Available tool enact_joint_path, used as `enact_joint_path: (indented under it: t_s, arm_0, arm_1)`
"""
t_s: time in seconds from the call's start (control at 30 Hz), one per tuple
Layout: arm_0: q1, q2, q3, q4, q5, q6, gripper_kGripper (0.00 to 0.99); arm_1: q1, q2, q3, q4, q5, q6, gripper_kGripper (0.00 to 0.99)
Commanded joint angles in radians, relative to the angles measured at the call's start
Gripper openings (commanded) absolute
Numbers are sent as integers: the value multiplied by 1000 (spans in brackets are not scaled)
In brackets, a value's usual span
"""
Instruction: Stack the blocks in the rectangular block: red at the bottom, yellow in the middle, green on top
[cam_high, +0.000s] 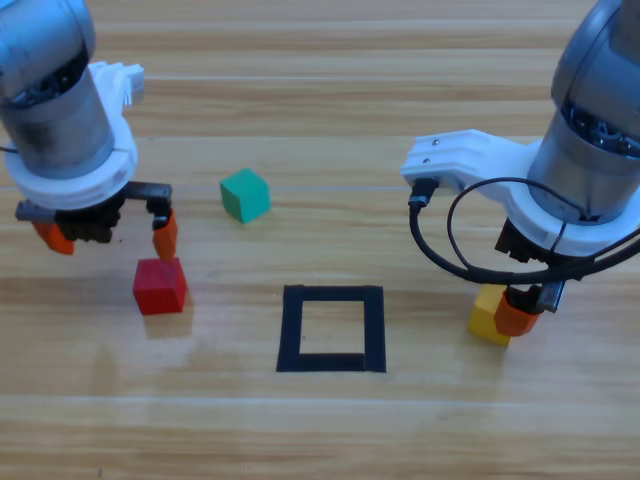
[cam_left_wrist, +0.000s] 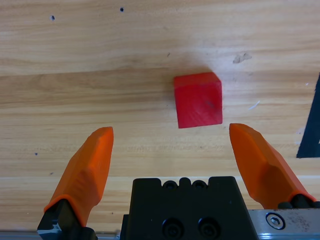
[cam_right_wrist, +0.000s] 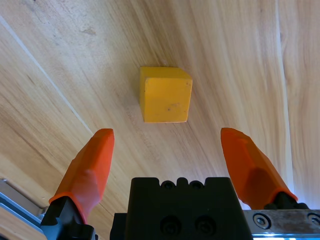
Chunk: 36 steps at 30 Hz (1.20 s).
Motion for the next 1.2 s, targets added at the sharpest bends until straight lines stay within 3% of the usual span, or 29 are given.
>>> enact_joint_path:
  t_s: [0.03, 0.3, 0.8, 0.9, 0.97, 1.13, 1.2]
  arm_0:
    - [-25, 68, -33, 10, -8, -38, 990]
    - [-24, 131, -101, 40, -22, -111, 990]
    - [-24, 174, -41, -7, -60, -190, 966]
    - [-24, 169, -6, -45, -71, -183, 960]
    - [-22, 166, 11, -68, -76, -173, 959]
    - [-22, 172, 17, -81, -76, -134, 960]
    - [-22, 174, 16, -84, -76, -130, 960]
  arm_1:
    - [-47, 110, -5, -20, 45, -29, 950]
    - [-65, 173, -39, -22, 62, -31, 937]
    - [-73, 237, -82, -20, 80, -34, 821]
    - [-73, 250, -86, -15, 80, -37, 687]
    - [-73, 260, -89, -9, 82, -43, 471]
    - [-73, 279, -112, 35, 77, -35, 54]
    - [-73, 262, -115, 60, 79, -22, 0]
